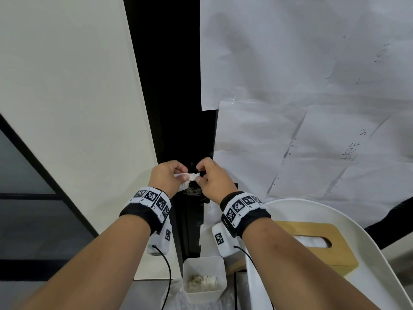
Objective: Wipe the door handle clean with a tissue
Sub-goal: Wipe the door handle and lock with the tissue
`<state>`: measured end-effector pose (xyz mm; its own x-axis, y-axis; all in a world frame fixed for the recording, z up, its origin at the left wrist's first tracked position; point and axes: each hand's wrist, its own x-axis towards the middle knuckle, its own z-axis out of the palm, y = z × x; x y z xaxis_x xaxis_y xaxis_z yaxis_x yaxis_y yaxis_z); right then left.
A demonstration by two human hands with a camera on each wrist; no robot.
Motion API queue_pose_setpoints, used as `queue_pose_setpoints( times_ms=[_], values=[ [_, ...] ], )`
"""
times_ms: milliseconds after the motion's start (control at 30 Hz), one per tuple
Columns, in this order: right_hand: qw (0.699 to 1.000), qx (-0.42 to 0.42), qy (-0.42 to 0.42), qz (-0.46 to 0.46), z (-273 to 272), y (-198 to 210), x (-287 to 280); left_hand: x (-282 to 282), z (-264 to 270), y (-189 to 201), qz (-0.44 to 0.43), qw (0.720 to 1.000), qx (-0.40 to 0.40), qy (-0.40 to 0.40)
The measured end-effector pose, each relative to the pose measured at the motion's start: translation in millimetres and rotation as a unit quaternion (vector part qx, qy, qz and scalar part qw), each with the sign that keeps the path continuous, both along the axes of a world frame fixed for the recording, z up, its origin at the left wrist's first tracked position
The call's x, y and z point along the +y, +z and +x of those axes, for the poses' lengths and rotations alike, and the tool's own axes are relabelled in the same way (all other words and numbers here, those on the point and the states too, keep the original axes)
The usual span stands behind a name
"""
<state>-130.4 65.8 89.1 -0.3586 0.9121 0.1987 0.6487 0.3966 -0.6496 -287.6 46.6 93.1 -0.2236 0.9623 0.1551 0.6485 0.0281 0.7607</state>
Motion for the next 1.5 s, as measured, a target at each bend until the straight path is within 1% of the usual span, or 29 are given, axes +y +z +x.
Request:
queue_pose_setpoints(
  times_ms=[200, 367, 467, 567, 733, 867, 933, 1000, 1133, 1233, 1367, 1500],
  values=[
    [1.000, 0.011, 0.000, 0.011, -13, -4, 1, -1, -4, -2, 0.006, 1.000, -0.014, -0.008],
    [0.996, 0.015, -0.060, 0.063, -8, -6, 8, -5, -6, -4, 0.048, 0.997, 0.026, 0.054],
    [0.994, -0.030, -0.084, 0.061, -5, -6, 10, -8, -9, -4, 0.053, 0.992, 0.069, 0.096],
    [0.992, -0.084, -0.061, 0.072, -10, -9, 6, -8, -12, -5, 0.063, 0.987, 0.083, 0.126],
    [0.991, -0.106, -0.028, 0.075, -22, -14, 3, -7, -16, -9, 0.089, 0.981, 0.074, 0.156],
    [0.989, -0.130, 0.006, 0.068, -23, -5, 6, -5, -18, -6, 0.091, 0.978, 0.055, 0.181],
    [0.986, -0.156, 0.027, 0.052, -18, 3, 8, -3, -20, -6, 0.079, 0.980, 0.037, 0.180],
    [0.983, -0.176, 0.029, 0.041, -12, 11, 12, -1, -22, -5, 0.067, 0.982, 0.031, 0.174],
    [0.988, -0.144, -0.021, 0.050, -7, 11, 17, -1, -22, -3, 0.059, 0.981, 0.078, 0.167],
    [0.986, -0.161, -0.003, 0.049, -21, 1, 11, -1, -19, -1, 0.061, 0.979, 0.099, 0.168],
    [0.990, -0.139, -0.003, 0.036, -20, -2, 6, -2, -20, -2, 0.061, 0.978, 0.109, 0.165],
    [0.981, -0.192, 0.003, 0.016, -5, 14, 7, -3, -19, 0, 0.056, 0.980, 0.102, 0.160]
  ],
)
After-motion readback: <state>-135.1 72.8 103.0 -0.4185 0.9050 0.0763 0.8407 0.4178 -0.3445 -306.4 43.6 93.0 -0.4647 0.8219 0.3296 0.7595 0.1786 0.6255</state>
